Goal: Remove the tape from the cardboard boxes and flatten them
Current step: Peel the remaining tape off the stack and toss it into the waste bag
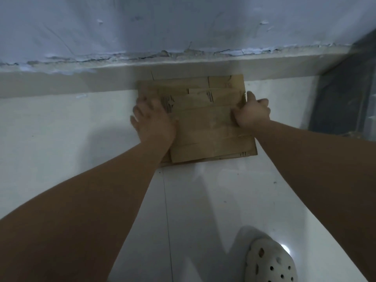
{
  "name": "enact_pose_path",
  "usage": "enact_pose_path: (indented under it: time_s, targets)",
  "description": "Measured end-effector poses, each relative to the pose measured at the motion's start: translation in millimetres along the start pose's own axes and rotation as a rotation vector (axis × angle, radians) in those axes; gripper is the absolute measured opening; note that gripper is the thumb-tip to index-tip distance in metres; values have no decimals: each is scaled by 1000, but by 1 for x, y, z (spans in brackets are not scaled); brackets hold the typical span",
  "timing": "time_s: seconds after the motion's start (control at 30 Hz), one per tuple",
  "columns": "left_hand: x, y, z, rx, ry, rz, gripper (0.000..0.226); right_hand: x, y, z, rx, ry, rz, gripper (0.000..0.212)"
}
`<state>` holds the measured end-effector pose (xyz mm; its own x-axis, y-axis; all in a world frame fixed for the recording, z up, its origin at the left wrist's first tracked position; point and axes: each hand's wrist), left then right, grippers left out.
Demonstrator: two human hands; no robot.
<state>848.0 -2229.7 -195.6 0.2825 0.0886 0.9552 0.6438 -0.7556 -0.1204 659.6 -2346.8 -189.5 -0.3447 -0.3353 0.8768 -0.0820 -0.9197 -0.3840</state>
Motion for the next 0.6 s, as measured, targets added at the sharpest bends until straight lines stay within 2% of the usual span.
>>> enact_pose_path:
  time_s: [0.03,0.1,0.23,0.37,0.47,0.6]
  targets:
    - [2,-3,-6,-128,58,-9,66,5,1,4,47,-14,-6,60]
    - [8,-9,-20,-275,94,36,54,18,2,9,129,-46,-51,60]
    - [18,-21,-43,-313,-31,163,44,49,2,8,234,-113,-187,43]
    - [28,-33,-62,-318,-267,267,32,76,-6,-14,221,-247,-203,34]
    - [44,-41,-76,-282,-451,320,23,94,-19,-34,137,-318,-353,30]
    - [63,-54,-99,-267,-560,352,16,107,-31,-65,-154,-241,-507,34]
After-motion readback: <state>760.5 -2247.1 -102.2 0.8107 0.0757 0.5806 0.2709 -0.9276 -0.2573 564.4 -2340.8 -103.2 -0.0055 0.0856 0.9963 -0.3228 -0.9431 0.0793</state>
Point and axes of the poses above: each hand's wrist, its own y-axis towards the middle knuckle, its own x-axis out of the back of the hand, z = x × y, and after that the axes turned 6 degrees about -z, right-handed
